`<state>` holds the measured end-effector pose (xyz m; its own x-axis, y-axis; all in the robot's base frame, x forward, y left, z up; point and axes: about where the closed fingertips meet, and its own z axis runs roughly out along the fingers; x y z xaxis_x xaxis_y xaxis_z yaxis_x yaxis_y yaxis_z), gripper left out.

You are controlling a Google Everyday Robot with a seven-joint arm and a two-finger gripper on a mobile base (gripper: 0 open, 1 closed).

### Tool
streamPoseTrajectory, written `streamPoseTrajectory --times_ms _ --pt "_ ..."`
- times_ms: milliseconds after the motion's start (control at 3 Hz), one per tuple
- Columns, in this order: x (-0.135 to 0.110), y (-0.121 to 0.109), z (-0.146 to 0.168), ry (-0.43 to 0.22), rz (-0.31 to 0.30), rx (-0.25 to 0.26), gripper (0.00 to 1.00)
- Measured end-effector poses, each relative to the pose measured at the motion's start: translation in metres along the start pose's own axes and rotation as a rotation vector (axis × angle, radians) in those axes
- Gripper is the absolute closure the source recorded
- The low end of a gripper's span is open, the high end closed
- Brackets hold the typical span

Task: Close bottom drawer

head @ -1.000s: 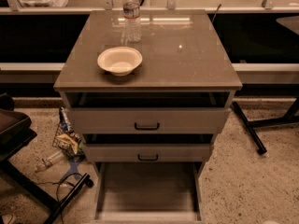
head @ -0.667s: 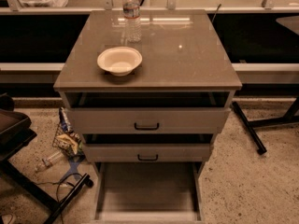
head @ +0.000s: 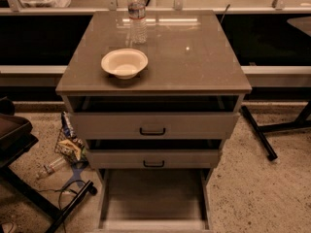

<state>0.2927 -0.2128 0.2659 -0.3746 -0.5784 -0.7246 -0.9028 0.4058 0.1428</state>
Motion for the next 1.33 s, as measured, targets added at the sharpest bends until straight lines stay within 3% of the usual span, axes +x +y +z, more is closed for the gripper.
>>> streamPoseTrajectory --times_ms 333,667,1333 --pt "0.008 -0.006 0.037 -0.032 -0.018 -0.026 1.0" --pt "0.01 -0.02 0.081 -0.072 -0.084 -0.052 1.0" --pt "0.014 -0.044 0.12 -0.09 -0.123 -0.062 1.0"
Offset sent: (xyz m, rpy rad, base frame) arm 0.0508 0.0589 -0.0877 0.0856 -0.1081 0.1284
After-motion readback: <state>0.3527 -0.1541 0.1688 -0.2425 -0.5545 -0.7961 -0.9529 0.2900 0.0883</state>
